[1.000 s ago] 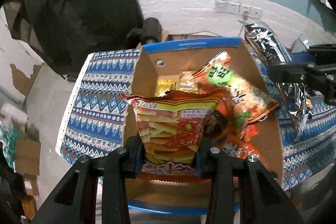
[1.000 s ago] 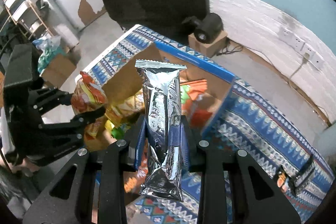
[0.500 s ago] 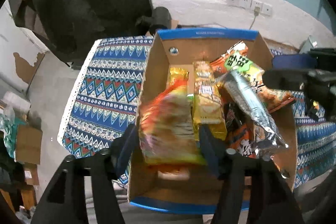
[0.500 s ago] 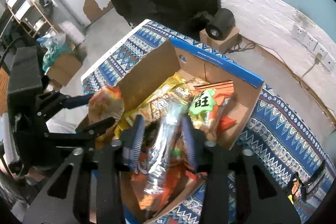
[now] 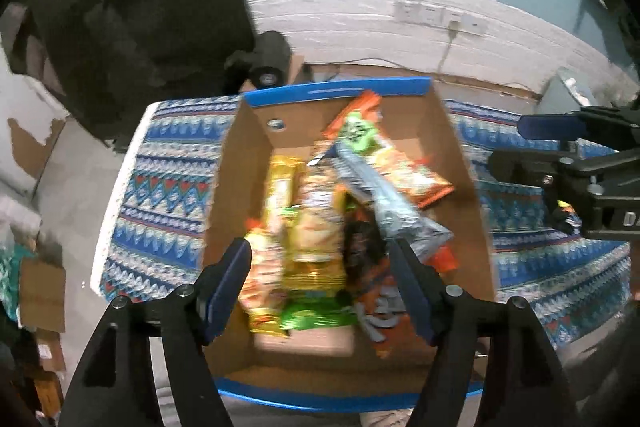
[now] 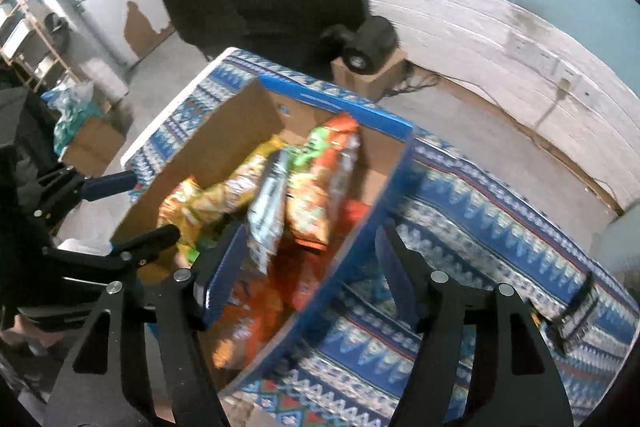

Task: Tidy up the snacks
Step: 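Carry both packets over the box and open both tools to drop them, then move both tools back over the two black snack bags on the tablecloth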

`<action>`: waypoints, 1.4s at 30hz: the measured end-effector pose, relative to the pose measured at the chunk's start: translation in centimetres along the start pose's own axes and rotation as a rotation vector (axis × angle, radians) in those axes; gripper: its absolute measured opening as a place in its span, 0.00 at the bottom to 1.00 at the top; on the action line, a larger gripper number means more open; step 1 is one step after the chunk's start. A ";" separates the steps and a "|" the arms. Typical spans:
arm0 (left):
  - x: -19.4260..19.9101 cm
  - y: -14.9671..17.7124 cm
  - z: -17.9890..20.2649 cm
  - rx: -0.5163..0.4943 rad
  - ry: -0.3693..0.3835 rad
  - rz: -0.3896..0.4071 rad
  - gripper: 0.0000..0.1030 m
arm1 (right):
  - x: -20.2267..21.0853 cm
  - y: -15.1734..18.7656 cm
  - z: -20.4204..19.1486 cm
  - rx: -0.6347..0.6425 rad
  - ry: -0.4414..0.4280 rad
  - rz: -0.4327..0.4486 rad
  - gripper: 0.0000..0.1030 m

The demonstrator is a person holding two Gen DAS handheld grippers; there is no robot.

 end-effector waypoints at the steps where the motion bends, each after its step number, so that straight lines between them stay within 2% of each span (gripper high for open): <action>1: 0.3 -0.1 0.5 -0.006 0.004 0.003 0.71 | 0.3 0.2 0.5 -0.008 0.010 0.001 0.69; 7: 1.9 -0.9 4.1 -0.066 0.023 0.040 0.76 | 2.7 1.5 4.3 -0.058 0.091 0.026 0.70; 20: 2.4 -2.3 9.9 -0.165 0.023 0.066 0.76 | 7.7 6.3 11.2 -0.144 0.192 0.032 0.71; 23: 2.4 -2.4 10.9 -0.181 0.021 0.071 0.76 | 8.7 7.6 12.4 -0.158 0.209 0.031 0.76; 31: 2.3 -2.8 14.5 -0.240 0.029 0.083 0.78 | 10.7 10.5 15.5 -0.209 0.256 0.025 0.76; 36: 1.8 -3.4 16.6 -0.279 0.012 0.092 0.83 | 11.6 11.9 17.6 -0.250 0.282 0.024 0.76; 42: 0.5 -4.3 18.9 -0.287 0.042 0.071 0.83 | 11.5 13.7 20.7 -0.314 0.315 0.000 0.76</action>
Point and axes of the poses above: each gripper's, at about its wrist camera, not at the fingertips, and x roughly against the way its jaws point, z to its right, y to its underside, the point moved 8 cm from there along -x, roughly the way its jaws point, and after that the axes turned 7 degrees about -y, right-handed, at the moved point
